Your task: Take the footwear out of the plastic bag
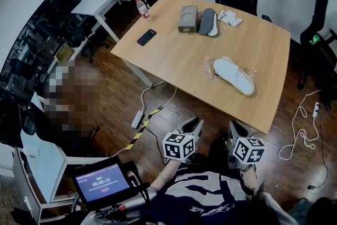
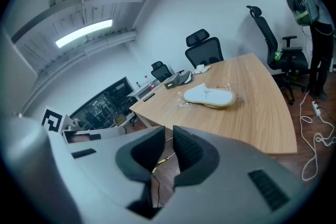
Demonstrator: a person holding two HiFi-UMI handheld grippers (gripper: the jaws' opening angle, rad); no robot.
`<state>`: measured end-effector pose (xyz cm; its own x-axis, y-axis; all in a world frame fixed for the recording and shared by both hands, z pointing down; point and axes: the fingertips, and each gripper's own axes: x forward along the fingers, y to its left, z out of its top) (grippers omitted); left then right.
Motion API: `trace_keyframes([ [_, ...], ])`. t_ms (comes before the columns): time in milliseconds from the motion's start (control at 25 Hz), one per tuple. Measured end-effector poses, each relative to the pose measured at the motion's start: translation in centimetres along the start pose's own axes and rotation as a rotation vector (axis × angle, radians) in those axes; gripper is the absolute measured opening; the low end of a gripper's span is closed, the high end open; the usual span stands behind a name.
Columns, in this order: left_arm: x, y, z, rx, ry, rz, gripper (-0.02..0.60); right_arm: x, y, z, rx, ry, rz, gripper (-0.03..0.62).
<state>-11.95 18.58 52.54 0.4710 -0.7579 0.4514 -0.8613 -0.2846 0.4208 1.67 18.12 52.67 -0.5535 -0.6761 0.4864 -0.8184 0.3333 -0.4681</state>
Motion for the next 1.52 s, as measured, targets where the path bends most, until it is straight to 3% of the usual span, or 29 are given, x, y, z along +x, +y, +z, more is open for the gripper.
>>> trace_keyframes([
  [240,-3.7,-1.2,-3.0,-0.06,-0.012,-0.044,0.08,-4.5,2.5,-4.4,-0.014,0.014,-0.025,0.032],
  [640,-6.2,-8.3,-5.2,-0.007,-0.032,-0.1,0.08,-10.7,1.8,-5.2,-0.019,-0.049,-0.038,0.002],
  [1000,-8.1,-16.3,-9.0,-0.074,-0.116,-0.047,0.08,-18.0,0.7,-8.6,-0.111,0.009,0.071,0.003],
  [1240,-9.1,-22.2,-14.1,-0.078,-0.083,-0.037,0.08,-22.3,-0.6,-11.1,-0.136,0.053,0.14,0.002],
  [1520,-10.4,-24.4,-15.6,-0.084,-0.109,0.0,0.08,-24.4,-0.5,-12.5,-0.145,0.07,0.202,0.002],
])
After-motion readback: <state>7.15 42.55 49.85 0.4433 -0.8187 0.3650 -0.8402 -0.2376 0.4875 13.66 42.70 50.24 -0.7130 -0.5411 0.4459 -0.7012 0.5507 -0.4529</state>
